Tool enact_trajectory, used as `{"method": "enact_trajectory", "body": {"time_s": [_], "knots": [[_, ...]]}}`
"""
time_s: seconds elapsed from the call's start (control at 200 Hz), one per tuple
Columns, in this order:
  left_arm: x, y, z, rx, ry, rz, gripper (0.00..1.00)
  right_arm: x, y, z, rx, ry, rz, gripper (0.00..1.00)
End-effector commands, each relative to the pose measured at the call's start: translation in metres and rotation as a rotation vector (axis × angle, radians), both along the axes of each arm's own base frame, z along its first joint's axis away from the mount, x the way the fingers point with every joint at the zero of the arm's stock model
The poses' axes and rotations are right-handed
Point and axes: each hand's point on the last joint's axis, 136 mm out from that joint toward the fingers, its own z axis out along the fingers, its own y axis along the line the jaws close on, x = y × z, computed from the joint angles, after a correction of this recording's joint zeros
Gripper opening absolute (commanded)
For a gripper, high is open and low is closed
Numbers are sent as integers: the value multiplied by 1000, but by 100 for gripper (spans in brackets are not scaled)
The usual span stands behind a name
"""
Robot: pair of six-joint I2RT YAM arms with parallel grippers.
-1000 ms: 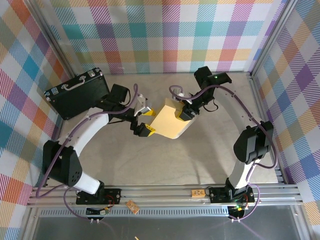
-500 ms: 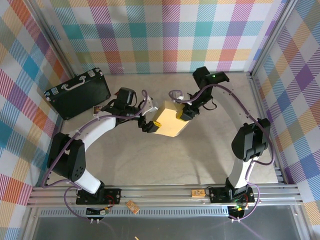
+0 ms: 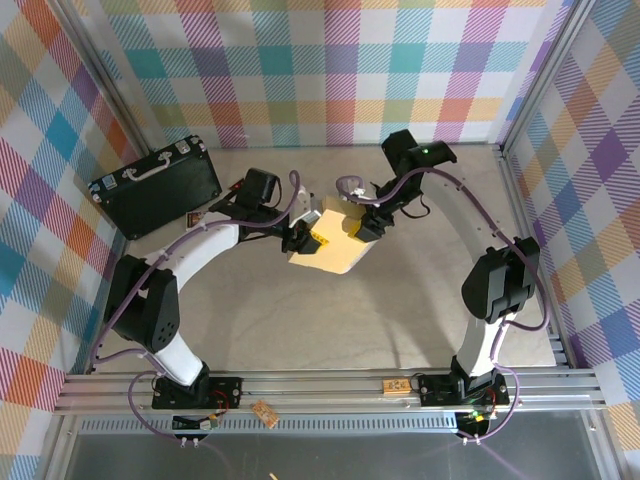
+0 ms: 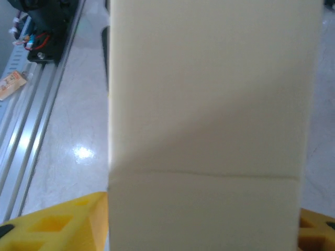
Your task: Fold the paper box
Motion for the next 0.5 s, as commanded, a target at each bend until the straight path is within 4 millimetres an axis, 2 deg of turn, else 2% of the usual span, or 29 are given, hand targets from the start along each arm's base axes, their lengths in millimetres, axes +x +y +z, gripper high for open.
{"method": "enact_trajectory", "body": {"time_s": [0.0,0.04,0.07,0.15,0.215,0.26,0.305,0.365,0.39,0.425,0.495], "knots": [[-9,-1,13,-31,44,-41,34,10,6,13,34,6,-98,75],[-9,2,12,-35,64,-39,34,17,5,23,60,-9,-153,87],[-9,4,11,-34,76,-35,34,25,2,34,84,-33,-217,90],[-6,11,9,-32,112,-17,34,18,-12,83,248,-24,-293,93],[-3,17,10,-26,126,-1,35,26,-43,119,417,-35,-465,92],[-3,20,12,-28,126,7,35,24,-68,123,539,0,-570,92],[-3,23,14,-35,105,12,35,27,-93,112,633,44,-724,98],[-2,24,18,-57,93,21,35,25,-117,79,715,179,-901,100],[-1,24,21,-72,103,27,35,21,-119,69,740,238,-914,99],[2,25,25,-100,134,45,35,16,-120,43,750,339,-961,96],[21,29,35,-165,194,124,34,10,-125,-9,760,560,-1109,93]]}}
